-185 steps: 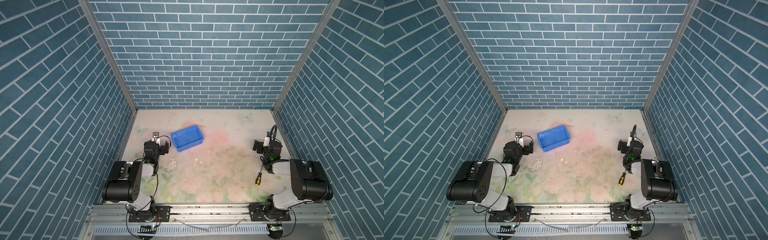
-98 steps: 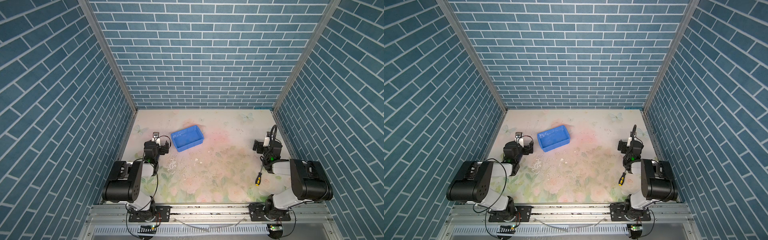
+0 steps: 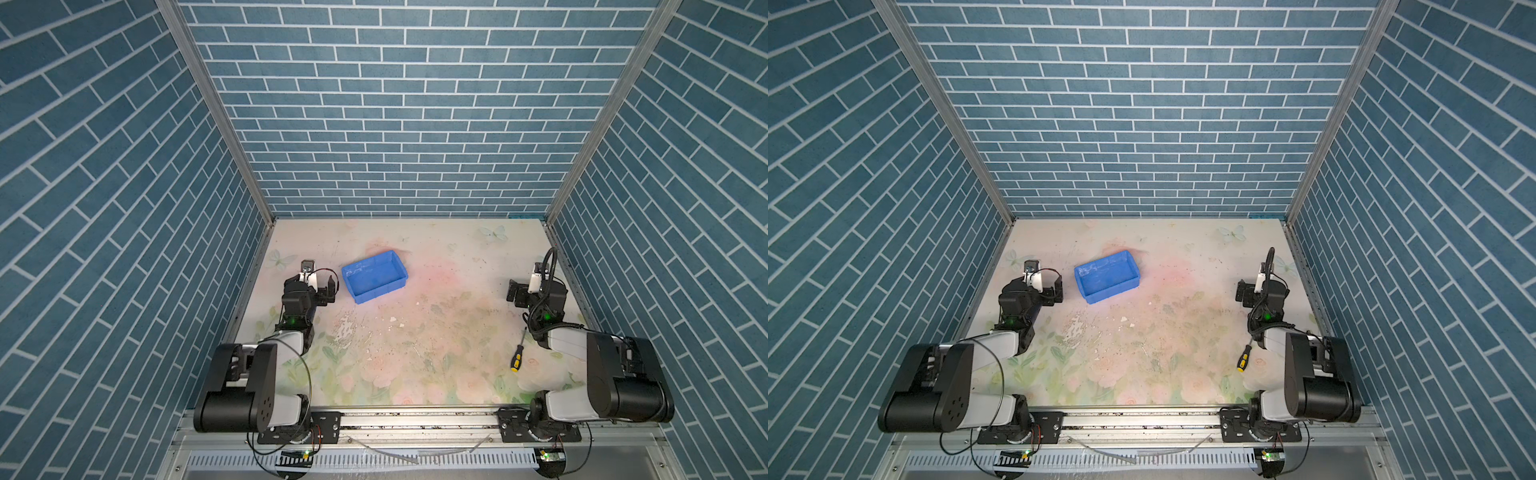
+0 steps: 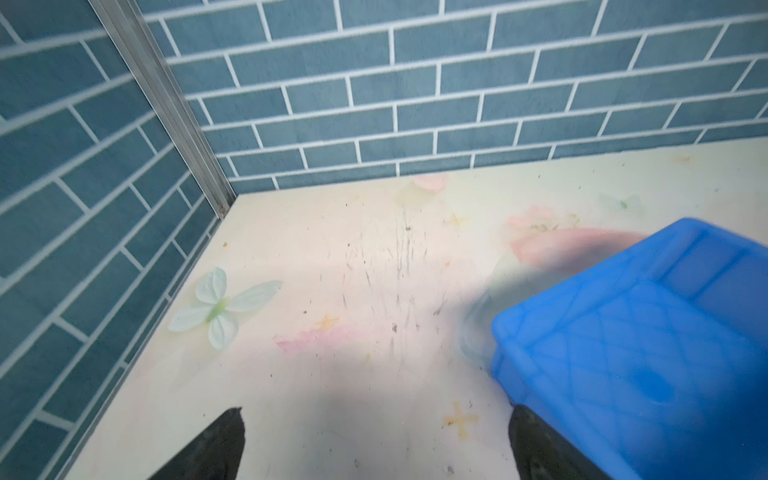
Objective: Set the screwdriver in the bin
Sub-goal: 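Close the right gripper on the screwdriver handle while the left arm reaches forward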
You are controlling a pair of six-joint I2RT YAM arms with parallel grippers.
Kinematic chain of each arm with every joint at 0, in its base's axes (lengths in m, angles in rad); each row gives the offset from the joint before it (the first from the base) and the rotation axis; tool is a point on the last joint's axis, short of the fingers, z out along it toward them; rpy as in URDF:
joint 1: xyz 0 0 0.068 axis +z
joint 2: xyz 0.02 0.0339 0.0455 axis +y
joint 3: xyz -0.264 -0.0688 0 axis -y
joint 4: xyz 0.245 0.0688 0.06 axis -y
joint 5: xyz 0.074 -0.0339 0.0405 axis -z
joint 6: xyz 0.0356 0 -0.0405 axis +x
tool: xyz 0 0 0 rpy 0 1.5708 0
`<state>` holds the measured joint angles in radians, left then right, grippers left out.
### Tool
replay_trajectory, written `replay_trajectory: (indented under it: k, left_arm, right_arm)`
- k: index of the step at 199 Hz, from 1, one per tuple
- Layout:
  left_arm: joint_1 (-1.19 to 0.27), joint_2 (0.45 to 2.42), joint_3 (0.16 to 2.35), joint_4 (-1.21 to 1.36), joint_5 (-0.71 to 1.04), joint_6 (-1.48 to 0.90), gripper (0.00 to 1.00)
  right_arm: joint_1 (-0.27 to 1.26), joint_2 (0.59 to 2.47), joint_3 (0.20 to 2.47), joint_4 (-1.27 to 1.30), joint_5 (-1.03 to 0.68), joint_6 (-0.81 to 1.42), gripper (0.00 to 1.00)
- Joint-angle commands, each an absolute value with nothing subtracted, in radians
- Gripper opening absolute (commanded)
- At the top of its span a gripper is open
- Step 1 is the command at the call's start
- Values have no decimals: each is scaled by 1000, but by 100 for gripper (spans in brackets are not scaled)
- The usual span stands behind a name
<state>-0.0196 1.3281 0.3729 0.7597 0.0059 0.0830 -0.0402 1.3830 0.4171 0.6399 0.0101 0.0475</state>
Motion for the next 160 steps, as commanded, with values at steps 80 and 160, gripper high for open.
replay_trajectory:
  k: [80, 160]
  left_arm:
    - [-221, 1151, 556, 372, 271, 107, 100]
    - [-557, 1306, 629, 456, 414, 86, 100]
  right_arm:
    - [-43, 1079, 621, -27, -32, 123, 99]
    - [-43, 1042, 768, -676, 8, 669, 99]
